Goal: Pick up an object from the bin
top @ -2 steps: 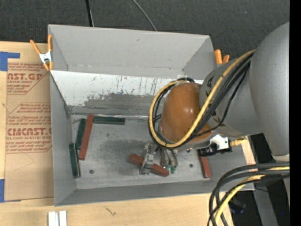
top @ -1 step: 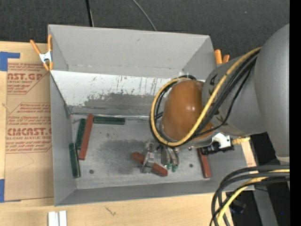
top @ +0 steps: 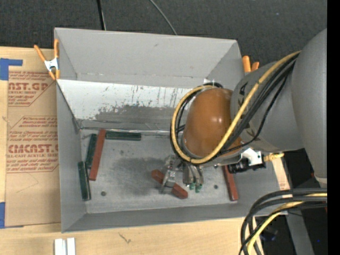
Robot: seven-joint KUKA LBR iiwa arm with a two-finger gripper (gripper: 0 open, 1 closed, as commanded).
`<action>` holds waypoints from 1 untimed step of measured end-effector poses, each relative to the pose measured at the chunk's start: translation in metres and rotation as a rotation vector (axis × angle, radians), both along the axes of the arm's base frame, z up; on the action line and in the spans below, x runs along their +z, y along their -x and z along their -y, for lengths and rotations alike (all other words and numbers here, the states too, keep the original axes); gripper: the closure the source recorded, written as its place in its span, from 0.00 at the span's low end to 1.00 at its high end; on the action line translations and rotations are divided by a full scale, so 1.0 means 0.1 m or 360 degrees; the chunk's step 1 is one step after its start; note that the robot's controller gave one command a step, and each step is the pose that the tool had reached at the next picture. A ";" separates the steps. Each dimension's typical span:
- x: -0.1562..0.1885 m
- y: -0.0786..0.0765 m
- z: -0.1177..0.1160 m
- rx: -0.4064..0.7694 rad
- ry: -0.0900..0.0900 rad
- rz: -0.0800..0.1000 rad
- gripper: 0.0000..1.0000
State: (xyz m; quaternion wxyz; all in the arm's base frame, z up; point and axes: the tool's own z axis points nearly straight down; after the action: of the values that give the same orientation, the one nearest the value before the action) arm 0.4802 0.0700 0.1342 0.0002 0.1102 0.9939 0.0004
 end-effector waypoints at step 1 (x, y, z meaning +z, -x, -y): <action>0.08 0.01 0.00 0.0000 0.0001 -0.0009 1.00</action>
Offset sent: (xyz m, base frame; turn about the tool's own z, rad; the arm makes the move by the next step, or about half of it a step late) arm 0.0000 0.0001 0.0260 0.0000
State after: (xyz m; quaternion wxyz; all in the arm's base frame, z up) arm 0.4791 0.0699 0.1420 -0.0024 0.1103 0.9939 -0.0003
